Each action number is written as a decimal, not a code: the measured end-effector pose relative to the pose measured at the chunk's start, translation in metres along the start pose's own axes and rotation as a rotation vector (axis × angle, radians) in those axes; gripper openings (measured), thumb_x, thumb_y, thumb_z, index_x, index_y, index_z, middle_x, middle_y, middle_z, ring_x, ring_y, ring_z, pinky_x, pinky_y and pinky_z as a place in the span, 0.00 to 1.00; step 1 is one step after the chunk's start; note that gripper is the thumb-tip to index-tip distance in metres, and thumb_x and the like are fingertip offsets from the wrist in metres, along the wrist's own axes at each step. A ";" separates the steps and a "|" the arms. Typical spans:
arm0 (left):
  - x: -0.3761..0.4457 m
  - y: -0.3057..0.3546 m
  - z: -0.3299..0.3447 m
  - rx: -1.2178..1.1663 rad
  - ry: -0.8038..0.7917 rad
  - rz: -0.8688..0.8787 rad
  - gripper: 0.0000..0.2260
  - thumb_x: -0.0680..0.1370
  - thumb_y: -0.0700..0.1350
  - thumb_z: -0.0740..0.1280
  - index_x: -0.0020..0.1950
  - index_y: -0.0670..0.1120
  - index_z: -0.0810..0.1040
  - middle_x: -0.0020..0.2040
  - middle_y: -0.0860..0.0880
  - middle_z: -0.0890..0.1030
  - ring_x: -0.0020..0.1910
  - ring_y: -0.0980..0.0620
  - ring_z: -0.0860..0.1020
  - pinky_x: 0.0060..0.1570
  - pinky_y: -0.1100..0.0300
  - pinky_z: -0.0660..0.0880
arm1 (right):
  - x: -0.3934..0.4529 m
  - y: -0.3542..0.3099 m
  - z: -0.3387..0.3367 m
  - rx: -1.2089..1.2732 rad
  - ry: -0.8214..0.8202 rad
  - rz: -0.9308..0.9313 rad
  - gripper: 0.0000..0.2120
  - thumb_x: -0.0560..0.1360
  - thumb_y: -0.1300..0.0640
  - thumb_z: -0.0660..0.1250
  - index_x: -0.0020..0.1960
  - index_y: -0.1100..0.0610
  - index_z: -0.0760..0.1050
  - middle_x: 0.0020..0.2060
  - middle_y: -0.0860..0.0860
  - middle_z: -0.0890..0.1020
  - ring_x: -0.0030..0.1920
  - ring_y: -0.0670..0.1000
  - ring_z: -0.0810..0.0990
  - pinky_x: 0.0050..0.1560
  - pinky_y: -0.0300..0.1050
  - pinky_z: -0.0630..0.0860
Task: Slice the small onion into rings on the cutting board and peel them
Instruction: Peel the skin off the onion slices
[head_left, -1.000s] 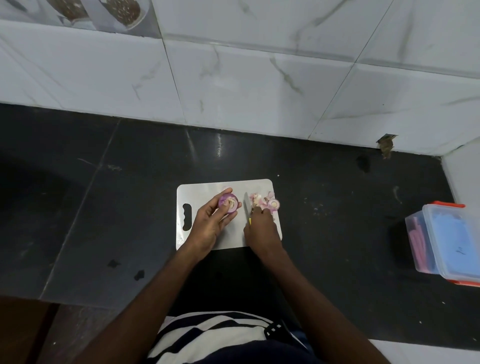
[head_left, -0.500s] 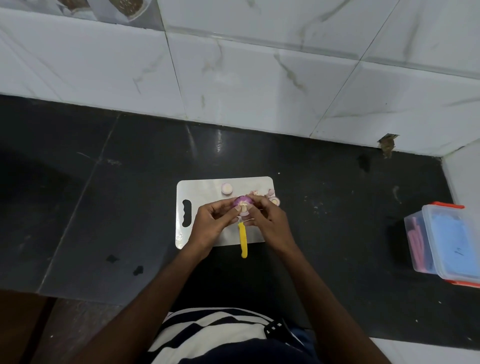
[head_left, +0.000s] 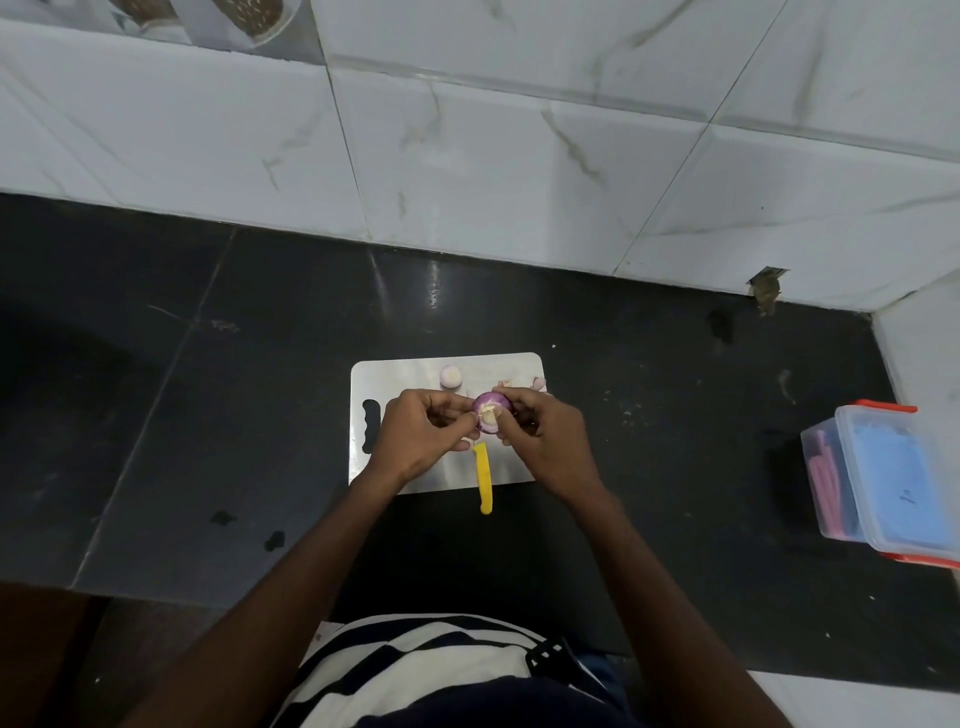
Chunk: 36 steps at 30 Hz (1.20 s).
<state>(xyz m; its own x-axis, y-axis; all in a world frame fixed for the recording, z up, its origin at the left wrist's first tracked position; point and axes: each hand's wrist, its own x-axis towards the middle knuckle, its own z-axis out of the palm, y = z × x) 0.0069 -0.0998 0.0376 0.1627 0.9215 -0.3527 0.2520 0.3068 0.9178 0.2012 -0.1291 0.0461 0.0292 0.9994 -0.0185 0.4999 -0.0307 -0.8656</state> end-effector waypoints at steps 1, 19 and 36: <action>0.000 0.001 -0.001 0.030 -0.001 0.005 0.06 0.79 0.39 0.77 0.54 0.48 0.88 0.44 0.48 0.91 0.44 0.50 0.90 0.48 0.48 0.88 | 0.000 -0.002 0.000 -0.034 0.008 -0.022 0.15 0.78 0.53 0.74 0.64 0.54 0.84 0.46 0.42 0.85 0.45 0.41 0.85 0.49 0.34 0.81; -0.004 0.012 0.001 0.385 0.063 0.126 0.06 0.73 0.48 0.82 0.46 0.47 0.89 0.37 0.56 0.87 0.41 0.68 0.84 0.37 0.79 0.73 | 0.002 0.006 -0.006 -0.057 -0.102 -0.184 0.14 0.79 0.52 0.74 0.64 0.54 0.83 0.50 0.47 0.85 0.48 0.47 0.84 0.48 0.47 0.83; -0.007 0.021 0.011 0.378 0.193 0.119 0.11 0.73 0.50 0.83 0.47 0.44 0.89 0.35 0.58 0.82 0.35 0.67 0.81 0.36 0.81 0.70 | 0.002 0.018 0.002 0.088 -0.085 -0.113 0.15 0.81 0.55 0.71 0.67 0.55 0.81 0.58 0.49 0.85 0.60 0.48 0.83 0.59 0.54 0.81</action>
<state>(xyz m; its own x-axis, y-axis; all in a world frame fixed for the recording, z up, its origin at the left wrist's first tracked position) 0.0217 -0.1027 0.0574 0.0396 0.9837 -0.1755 0.5795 0.1204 0.8060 0.2084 -0.1272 0.0298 -0.0983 0.9943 0.0420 0.4179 0.0795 -0.9050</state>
